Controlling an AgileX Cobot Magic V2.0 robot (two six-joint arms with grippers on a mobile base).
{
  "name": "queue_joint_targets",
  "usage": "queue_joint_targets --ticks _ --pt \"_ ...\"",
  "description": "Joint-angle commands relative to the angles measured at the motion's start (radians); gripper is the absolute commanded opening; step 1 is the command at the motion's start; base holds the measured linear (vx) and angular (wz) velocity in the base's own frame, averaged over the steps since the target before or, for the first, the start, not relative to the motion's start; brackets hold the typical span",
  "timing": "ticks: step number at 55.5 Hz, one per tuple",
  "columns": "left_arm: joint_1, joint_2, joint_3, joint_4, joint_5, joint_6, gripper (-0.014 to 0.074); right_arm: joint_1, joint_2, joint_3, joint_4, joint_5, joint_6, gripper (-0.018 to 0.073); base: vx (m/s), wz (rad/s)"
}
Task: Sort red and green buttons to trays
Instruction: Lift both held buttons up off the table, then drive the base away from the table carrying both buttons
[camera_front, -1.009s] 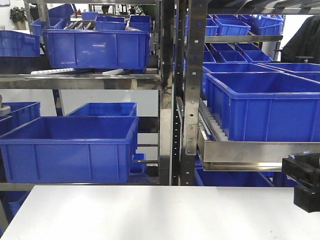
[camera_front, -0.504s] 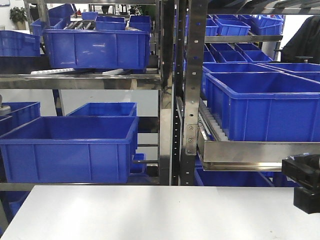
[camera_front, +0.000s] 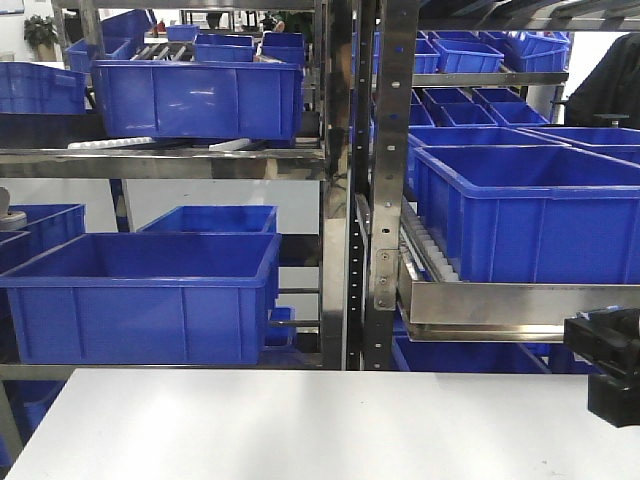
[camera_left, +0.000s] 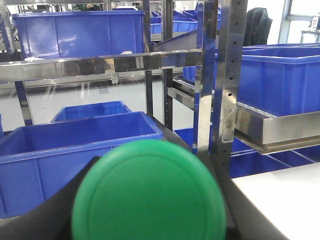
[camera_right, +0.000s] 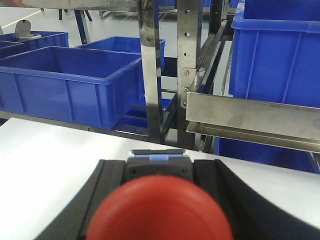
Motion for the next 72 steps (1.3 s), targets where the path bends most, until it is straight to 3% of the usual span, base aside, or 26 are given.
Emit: queue_joint_targets --ticks 1,72 --pt "-0.008 -0.001 -0.035 -0.006 -0.088 -0.009 0.0003 0.0 -0.009 -0.039 -0.005 -0.09 -0.003 -0.0009 -0.02 0.04" --pt "-0.008 -0.001 -0.035 -0.006 -0.088 -0.009 0.0003 0.0 -0.009 -0.039 -0.005 -0.089 -0.003 -0.0009 -0.14 0.25"
